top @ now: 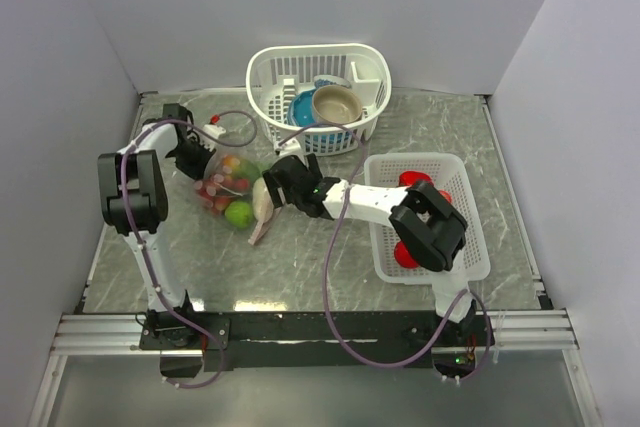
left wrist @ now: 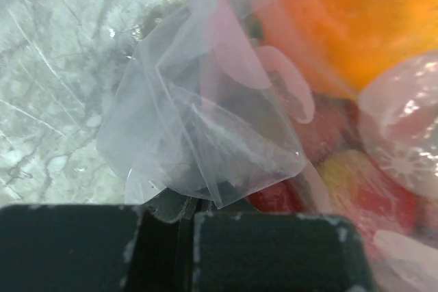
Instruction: Open the zip-top bag and remove the fake food
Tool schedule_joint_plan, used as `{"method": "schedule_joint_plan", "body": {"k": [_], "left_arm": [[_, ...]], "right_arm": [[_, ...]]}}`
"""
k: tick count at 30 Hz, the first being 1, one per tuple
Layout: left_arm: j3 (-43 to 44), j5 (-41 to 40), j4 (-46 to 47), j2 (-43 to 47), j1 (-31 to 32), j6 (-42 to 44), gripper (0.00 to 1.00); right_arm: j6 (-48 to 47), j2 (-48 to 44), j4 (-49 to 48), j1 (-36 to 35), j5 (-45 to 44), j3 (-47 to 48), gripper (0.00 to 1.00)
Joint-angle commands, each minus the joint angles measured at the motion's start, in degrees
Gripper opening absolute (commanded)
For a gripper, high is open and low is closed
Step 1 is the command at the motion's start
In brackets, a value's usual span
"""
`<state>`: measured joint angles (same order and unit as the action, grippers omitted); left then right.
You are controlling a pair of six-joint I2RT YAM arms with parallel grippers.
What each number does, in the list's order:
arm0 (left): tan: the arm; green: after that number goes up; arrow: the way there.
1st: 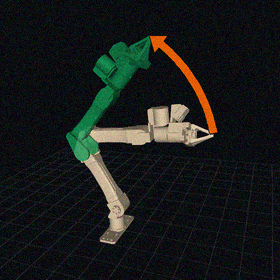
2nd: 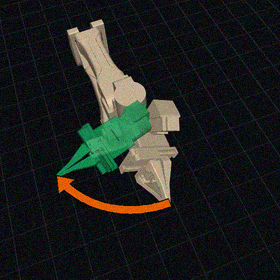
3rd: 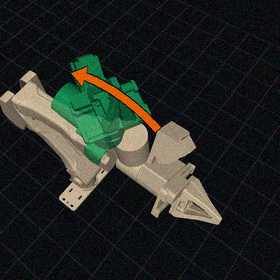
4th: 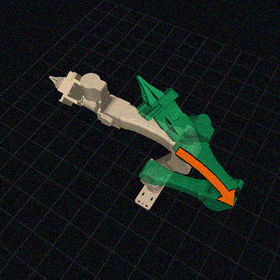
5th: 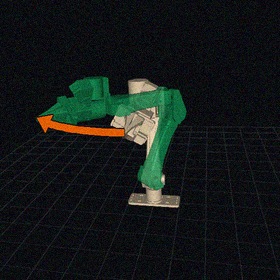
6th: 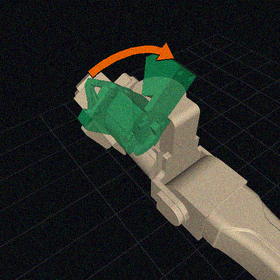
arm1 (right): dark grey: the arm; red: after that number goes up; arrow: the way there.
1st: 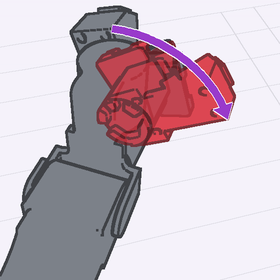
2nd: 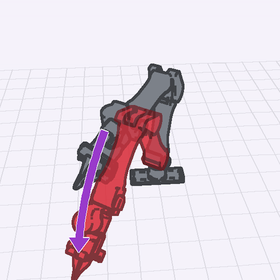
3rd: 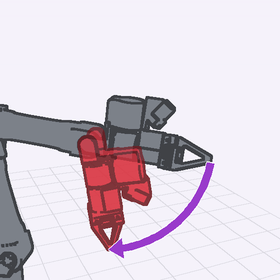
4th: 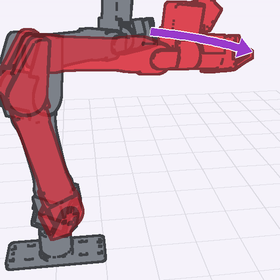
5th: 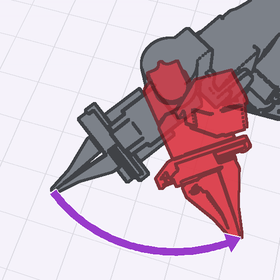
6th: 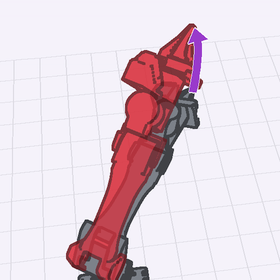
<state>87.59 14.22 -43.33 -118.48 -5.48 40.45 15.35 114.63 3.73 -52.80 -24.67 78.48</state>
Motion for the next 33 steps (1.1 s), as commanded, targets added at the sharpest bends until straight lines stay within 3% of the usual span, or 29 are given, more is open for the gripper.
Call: {"method": "schedule_joint_plan", "body": {"k": [1,17,25,29,33], "left_arm": [[-4.87,0.55,-0.44,3.60,0.90,-1.69,0.01],[-16.49,1.95,0.44,10.63,3.80,-3.53,0.01],[-17.89,1.78,0.35,12.48,3.98,-3.09,0.01],[-18.16,0.99,0.62,12.13,3.89,-3.18,0.01],[-18.25,0.99,1.23,11.87,3.89,-3.62,0.01]], "right_arm": [[1.52,1.74,-1.00,-1.43,2.34,3.44,0.98],[5.30,0.68,-8.82,-6.44,10.34,-0.52,1.00],[9.42,5.69,1.72,-6.44,6.47,4.67,1.00],[12.76,4.30,5.84,-6.62,6.03,1.86,0.98],[13.91,-0.01,7.87,-8.72,-0.35,-4.46,0.98]]}}
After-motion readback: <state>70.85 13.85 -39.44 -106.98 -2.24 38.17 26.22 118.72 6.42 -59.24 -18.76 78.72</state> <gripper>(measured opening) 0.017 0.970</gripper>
